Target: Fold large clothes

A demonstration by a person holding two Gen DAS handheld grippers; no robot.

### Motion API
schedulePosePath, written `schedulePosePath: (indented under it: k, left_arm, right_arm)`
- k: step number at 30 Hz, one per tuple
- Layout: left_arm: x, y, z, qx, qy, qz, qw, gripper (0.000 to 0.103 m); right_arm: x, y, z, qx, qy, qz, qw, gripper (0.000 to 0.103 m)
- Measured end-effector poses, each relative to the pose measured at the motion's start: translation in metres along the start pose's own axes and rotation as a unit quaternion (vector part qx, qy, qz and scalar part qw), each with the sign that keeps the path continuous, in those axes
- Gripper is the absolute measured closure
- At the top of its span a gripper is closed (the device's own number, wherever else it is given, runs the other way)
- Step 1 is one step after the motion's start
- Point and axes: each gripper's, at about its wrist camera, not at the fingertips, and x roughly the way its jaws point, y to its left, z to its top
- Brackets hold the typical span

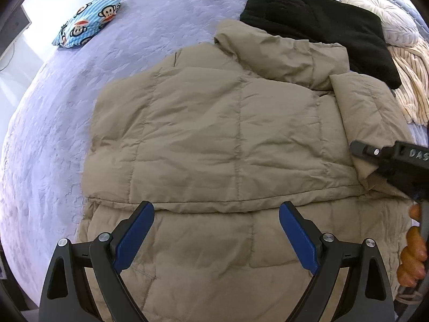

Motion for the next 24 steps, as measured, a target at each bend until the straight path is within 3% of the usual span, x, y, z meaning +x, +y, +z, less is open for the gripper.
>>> schedulePosePath:
  k: [3, 5, 6, 7, 10, 15, 16, 17, 18, 21, 24]
  left_arm:
    - [0.003, 0.005, 0.004, -0.007, 0.002, -0.011, 0.9999, 0.008]
    - [0.003, 0.009, 0.007, -0.022, -0.002, -0.030, 0.9993, 0.008]
    - [0.002, 0.009, 0.009, -0.028, -0.005, -0.039, 0.9988, 0.008]
    - [0.002, 0.011, 0.010, -0.032, -0.007, -0.048, 0.9983, 0.008]
    - [0.000, 0.014, 0.016, -0.040, -0.017, -0.070, 0.9966, 0.008]
    - [-0.005, 0.034, 0.028, -0.059, -0.039, -0.102, 0.9923, 0.008]
    - [-0.006, 0.038, 0.031, -0.062, -0.043, -0.104, 0.9917, 0.008]
    - [-0.007, 0.042, 0.032, -0.063, -0.047, -0.106, 0.9912, 0.008]
    - [-0.008, 0.046, 0.034, -0.064, -0.050, -0.108, 0.9908, 0.008]
    - [-0.010, 0.058, 0.038, -0.069, -0.055, -0.120, 0.9888, 0.008]
    - [-0.015, 0.074, 0.041, -0.089, -0.068, -0.148, 0.9826, 0.008]
  right_arm:
    - [0.004, -0.014, -0.002, 0.024, 0.006, 0.017, 1.000, 0.091]
    - [-0.002, -0.017, -0.002, 0.037, 0.009, 0.040, 0.998, 0.068]
    - [-0.011, -0.016, -0.004, 0.038, 0.007, 0.056, 0.998, 0.043]
    - [-0.016, -0.014, -0.005, 0.036, 0.002, 0.060, 0.998, 0.030]
    - [-0.043, -0.008, -0.007, 0.032, -0.020, 0.064, 0.997, 0.030]
    - [-0.072, -0.039, -0.001, 0.092, -0.077, 0.039, 0.992, 0.031]
    - [-0.075, -0.043, 0.001, 0.101, -0.087, 0.035, 0.990, 0.049]
    - [-0.075, -0.045, 0.004, 0.108, -0.092, 0.033, 0.989, 0.077]
    - [-0.074, -0.043, 0.008, 0.106, -0.097, 0.038, 0.989, 0.087]
    - [-0.073, -0.009, 0.014, 0.025, -0.104, 0.022, 0.994, 0.092]
    - [-0.048, 0.045, 0.007, -0.081, -0.054, 0.033, 0.995, 0.092]
